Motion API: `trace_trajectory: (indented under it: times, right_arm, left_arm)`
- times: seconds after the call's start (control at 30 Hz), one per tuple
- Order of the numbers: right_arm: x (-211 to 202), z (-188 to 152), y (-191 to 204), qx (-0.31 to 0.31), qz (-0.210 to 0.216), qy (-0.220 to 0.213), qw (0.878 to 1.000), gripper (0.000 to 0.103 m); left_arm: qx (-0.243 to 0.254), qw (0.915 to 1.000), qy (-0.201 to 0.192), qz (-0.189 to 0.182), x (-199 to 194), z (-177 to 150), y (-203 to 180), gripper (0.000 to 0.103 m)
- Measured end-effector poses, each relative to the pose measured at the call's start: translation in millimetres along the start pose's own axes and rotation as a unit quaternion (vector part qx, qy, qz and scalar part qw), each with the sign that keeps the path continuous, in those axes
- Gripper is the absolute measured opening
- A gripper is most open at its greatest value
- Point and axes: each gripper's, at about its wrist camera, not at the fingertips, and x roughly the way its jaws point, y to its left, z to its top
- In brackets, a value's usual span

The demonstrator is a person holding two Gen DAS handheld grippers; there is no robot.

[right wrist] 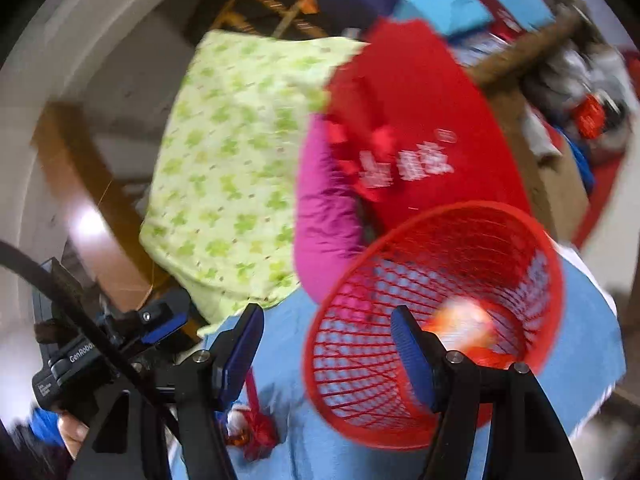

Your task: Collect trash

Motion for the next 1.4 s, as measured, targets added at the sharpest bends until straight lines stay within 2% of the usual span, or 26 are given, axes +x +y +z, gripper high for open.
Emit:
trace_trajectory:
  times: [0.13, 0.3, 0.5, 0.67, 0.9, 1.03, 1.2, 1.33, 1.4]
  right_arm:
    - [15.9, -18.1, 34.9, -0.044, 0.035, 0.027, 0.998, 0.07]
    - [47.3, -41.6, 63.0, -0.057, 0.054, 0.076, 0.994, 0.07]
    - [87.0, -76.0, 97.5, -0.088, 0.062, 0.14, 0.984, 0.07]
    - [113.1, -102.4, 120.3, -0.117, 0.056, 0.181, 0.975, 0.07]
    - [145.5, -129.5, 133.0, -0.137, 0.024, 0.23, 0.963, 0.07]
    - [175.8, -144.4, 133.5, -0.139, 0.012, 0.275, 0.951, 0.07]
    - [221.1, -165.6, 129.1, -0.138, 0.001, 0.341, 0.93, 0.069]
    - [246.6, -175.6, 132.8, -0.149, -0.003, 0.356, 0.923, 0.068]
    - [257.8, -180.8, 135.0, -0.16, -0.007, 0.362, 0.918, 0.063]
  left_arm:
    - [-0.008, 0.9967, -0.015, 0.079, -48.0, -27.0, 51.7, 0.075]
    - [-0.059, 0.9833, -0.011, 0.172, -102.9, -71.3, 122.5, 0.076]
    - [-0.108, 0.9654, 0.014, 0.237, -127.5, -125.9, 177.0, 0.077]
    - [-0.148, 0.9626, 0.04, 0.223, -120.0, -158.6, 194.8, 0.077]
    - [-0.126, 0.9748, 0.055, 0.176, -89.3, -163.4, 178.6, 0.077]
    - [-0.112, 0.9779, 0.082, 0.156, -64.3, -166.6, 174.4, 0.077]
    - [-0.147, 0.9755, 0.1, 0.13, -42.7, -171.0, 187.8, 0.076]
    - [-0.167, 0.9721, 0.115, 0.118, -30.5, -170.7, 199.4, 0.062]
    - [-0.167, 0.9716, 0.12, 0.117, -26.5, -170.1, 201.0, 0.059]
